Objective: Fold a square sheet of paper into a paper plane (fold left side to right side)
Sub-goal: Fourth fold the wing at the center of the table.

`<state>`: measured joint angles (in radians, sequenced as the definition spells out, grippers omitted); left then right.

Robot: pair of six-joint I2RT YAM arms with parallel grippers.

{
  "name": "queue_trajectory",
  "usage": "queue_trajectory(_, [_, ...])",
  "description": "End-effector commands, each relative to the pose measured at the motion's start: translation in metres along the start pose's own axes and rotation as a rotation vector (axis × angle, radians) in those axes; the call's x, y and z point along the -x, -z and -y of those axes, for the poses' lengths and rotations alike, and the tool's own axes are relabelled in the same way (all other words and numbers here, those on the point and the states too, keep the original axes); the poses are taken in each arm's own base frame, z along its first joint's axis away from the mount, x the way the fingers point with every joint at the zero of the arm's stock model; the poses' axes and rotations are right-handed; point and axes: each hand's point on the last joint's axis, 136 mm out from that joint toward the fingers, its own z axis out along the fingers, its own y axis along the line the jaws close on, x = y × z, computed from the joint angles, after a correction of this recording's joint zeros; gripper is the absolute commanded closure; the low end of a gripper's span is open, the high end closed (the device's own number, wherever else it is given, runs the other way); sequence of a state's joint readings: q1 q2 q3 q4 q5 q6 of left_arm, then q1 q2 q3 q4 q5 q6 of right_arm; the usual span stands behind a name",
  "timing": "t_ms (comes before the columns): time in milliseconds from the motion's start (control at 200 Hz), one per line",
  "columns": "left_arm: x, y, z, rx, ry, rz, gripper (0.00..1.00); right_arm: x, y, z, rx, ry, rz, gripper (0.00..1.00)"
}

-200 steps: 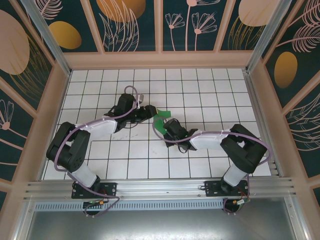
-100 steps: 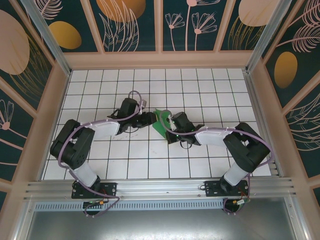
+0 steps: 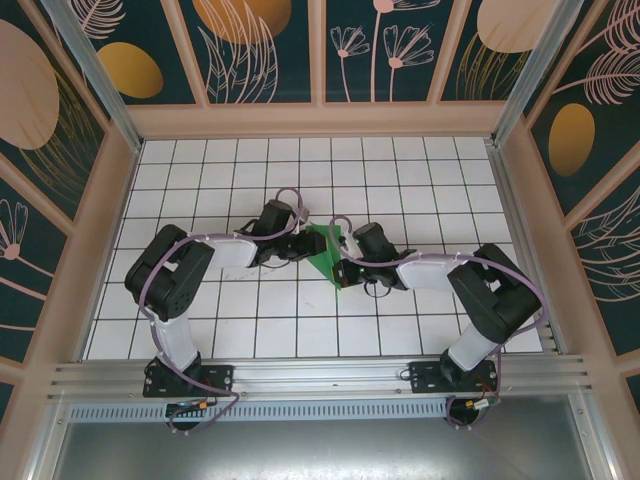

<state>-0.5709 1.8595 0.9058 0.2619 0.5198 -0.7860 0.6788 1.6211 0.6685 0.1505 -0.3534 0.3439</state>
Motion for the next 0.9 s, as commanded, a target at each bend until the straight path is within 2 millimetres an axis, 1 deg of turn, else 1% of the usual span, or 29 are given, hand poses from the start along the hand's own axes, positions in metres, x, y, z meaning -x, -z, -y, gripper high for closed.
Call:
queue_trajectory(0, [0.003, -0.008, 0.005, -0.018, -0.017, 0.000, 0.57, 0.002, 0.004, -0.006, 0.057, -0.017, 0.014, 0.97])
queue_trajectory(310, [0.001, -0.017, -0.006, 0.014, 0.001, -0.013, 0.54, -0.002, 0.001, -0.003, 0.071, -0.040, -0.007, 0.97])
queue_trajectory(515, [-0.004, -0.020, -0.027, 0.112, 0.032, -0.028, 0.54, -0.004, -0.001, -0.001, 0.074, -0.048, -0.017, 0.97])
queue_trajectory(896, [-0.017, -0.025, -0.048, 0.179, 0.052, -0.066, 0.53, -0.004, -0.004, 0.002, 0.065, -0.052, -0.030, 0.95])
